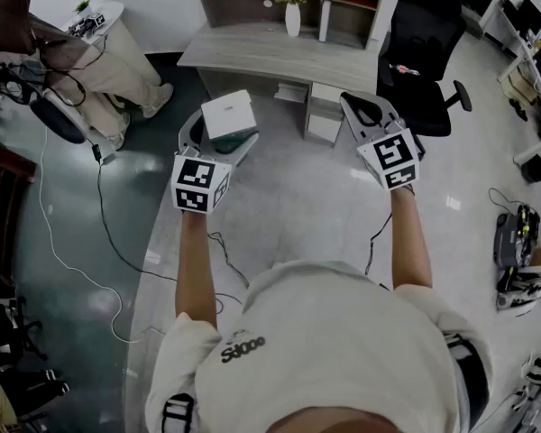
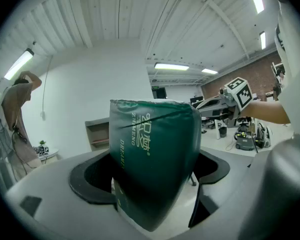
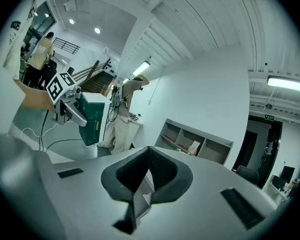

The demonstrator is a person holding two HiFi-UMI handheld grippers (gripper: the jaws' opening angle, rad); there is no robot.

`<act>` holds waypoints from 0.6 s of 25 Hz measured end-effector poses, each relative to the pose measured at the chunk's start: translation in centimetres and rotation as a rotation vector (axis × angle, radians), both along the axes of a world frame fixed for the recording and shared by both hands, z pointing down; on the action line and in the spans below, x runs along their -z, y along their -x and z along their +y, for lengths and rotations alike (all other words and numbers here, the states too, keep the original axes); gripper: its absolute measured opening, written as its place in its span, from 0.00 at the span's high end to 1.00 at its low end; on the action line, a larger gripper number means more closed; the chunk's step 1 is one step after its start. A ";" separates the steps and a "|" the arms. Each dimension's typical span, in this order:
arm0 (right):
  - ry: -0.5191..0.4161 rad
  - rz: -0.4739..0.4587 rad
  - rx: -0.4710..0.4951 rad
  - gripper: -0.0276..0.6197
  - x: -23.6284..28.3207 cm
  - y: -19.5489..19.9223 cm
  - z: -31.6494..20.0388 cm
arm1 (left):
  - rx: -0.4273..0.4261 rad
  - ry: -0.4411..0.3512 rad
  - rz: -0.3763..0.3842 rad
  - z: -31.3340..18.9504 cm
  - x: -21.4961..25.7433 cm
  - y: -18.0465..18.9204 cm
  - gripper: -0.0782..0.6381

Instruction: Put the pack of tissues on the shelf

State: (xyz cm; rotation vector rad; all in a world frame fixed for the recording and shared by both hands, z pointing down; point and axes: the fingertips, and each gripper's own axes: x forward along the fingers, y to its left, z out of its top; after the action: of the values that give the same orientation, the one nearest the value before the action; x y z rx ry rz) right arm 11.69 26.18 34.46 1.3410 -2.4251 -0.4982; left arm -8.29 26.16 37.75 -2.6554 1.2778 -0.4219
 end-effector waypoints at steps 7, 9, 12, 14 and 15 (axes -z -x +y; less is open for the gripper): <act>-0.011 -0.051 -0.032 0.97 0.6 2.4 -0.6 | 0.008 -0.012 0.021 -0.2 0.4 3.7 0.21; -0.016 -0.059 -0.041 0.97 0.3 3.2 -0.5 | 0.009 -0.008 0.032 -0.2 -0.2 5.1 0.21; -0.005 -0.049 -0.062 0.97 -0.4 4.6 -1.0 | 0.028 0.002 0.038 -0.8 -0.9 7.6 0.21; -0.007 -0.057 -0.049 0.97 -0.4 5.9 -1.6 | 0.043 0.010 0.048 -1.5 -1.1 9.0 0.21; -0.007 -0.061 -0.043 0.97 -0.4 6.3 -2.1 | 0.047 0.011 0.054 -2.0 -1.1 9.4 0.21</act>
State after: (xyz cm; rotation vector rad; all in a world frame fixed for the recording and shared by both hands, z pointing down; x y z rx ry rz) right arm 5.43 24.09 34.88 1.4286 -2.4395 -0.4618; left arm -17.69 24.16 38.86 -2.6675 1.3598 -0.3671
